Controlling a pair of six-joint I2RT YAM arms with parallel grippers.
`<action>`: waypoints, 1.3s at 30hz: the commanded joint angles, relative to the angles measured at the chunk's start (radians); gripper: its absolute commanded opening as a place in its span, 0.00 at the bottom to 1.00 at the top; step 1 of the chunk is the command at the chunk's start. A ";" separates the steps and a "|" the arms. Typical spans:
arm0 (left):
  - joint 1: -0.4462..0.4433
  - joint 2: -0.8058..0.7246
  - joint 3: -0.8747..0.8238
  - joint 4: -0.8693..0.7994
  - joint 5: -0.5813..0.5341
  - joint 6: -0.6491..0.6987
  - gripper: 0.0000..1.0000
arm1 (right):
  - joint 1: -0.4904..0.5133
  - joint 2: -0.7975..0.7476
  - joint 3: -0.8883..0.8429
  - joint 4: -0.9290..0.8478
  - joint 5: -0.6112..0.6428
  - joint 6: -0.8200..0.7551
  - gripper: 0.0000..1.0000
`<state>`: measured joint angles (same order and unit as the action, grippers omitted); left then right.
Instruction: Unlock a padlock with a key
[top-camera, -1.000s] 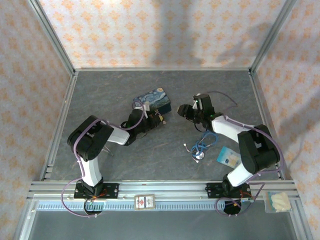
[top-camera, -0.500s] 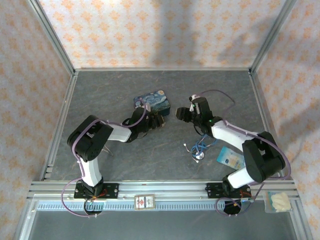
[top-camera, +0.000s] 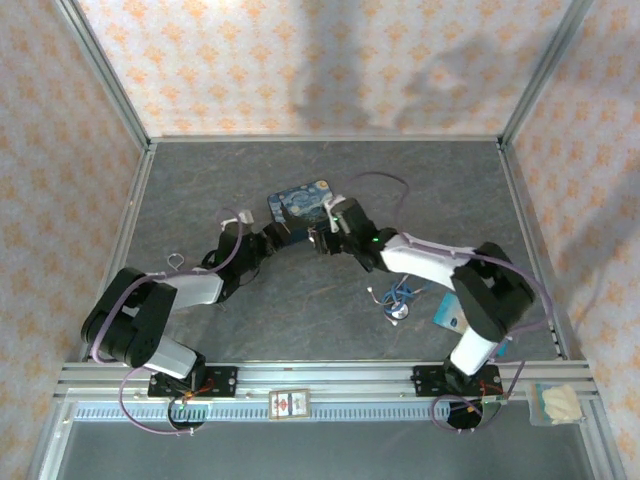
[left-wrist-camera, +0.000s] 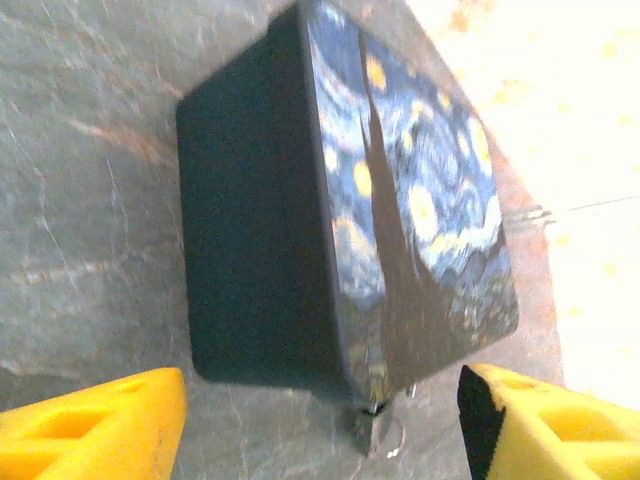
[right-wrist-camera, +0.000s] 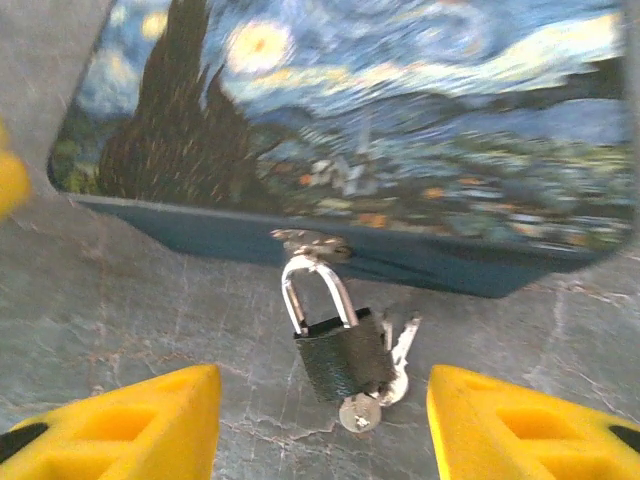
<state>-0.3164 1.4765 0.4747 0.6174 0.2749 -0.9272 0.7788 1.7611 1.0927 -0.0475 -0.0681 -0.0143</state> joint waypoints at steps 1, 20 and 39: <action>0.035 -0.009 -0.022 0.111 -0.014 -0.052 0.72 | 0.038 0.078 0.079 -0.155 0.162 -0.089 0.55; 0.053 0.053 -0.067 0.275 0.034 -0.119 0.72 | 0.065 0.244 0.110 -0.057 0.333 -0.107 0.40; 0.074 0.097 -0.091 0.391 0.076 -0.147 0.72 | -0.039 0.145 0.030 -0.012 0.022 -0.276 0.00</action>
<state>-0.2558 1.5589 0.3985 0.9295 0.3225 -1.0580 0.7773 1.9343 1.1236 0.0124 0.1070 -0.2253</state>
